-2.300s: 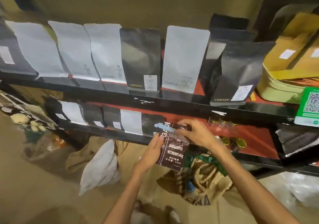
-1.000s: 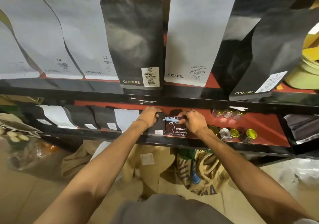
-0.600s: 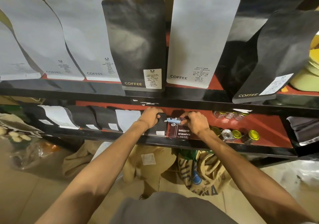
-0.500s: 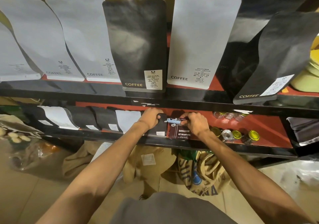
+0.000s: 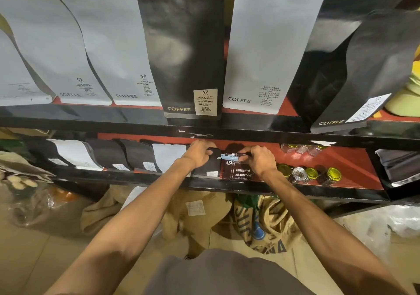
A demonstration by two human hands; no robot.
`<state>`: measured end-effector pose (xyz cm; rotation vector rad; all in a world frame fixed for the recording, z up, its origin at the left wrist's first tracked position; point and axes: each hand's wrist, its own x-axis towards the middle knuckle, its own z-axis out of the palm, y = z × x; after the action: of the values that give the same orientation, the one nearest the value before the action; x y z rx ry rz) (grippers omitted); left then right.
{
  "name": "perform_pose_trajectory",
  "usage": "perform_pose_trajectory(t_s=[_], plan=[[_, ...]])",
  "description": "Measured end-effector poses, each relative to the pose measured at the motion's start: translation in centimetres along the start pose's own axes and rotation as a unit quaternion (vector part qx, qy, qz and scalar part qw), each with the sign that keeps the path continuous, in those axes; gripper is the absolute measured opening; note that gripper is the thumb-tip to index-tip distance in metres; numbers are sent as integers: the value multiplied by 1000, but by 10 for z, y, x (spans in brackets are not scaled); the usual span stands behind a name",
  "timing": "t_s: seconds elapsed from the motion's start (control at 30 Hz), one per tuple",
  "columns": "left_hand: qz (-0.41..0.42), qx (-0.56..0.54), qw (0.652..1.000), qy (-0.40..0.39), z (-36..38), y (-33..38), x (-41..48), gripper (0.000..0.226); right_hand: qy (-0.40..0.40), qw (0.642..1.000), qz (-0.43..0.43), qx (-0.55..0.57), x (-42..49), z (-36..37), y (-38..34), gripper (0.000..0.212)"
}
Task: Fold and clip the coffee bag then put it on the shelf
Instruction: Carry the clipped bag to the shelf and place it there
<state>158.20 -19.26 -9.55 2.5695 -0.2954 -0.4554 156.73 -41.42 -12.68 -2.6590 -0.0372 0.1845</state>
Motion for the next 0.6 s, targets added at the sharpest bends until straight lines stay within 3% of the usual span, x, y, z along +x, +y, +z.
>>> perform_pose_trajectory(t_s=[0.27,0.33,0.4,0.5,0.6], plan=[[-14,10,1000,3,2,6,-1,33,0,999,10,39,-4,4,1,29],[-3,53,999,6,4,11,-2,34,42,999,1,31,-14,2,0,45],[16,114,993,10,8,16,-3,41,141,984,17,103,-34,3,-2,51],[38,158,987,5,18,21,2,49,225,907,141,326,-69,19,-4,48],[55,178,982,6,28,25,8,44,169,800,254,517,-82,44,1,54]])
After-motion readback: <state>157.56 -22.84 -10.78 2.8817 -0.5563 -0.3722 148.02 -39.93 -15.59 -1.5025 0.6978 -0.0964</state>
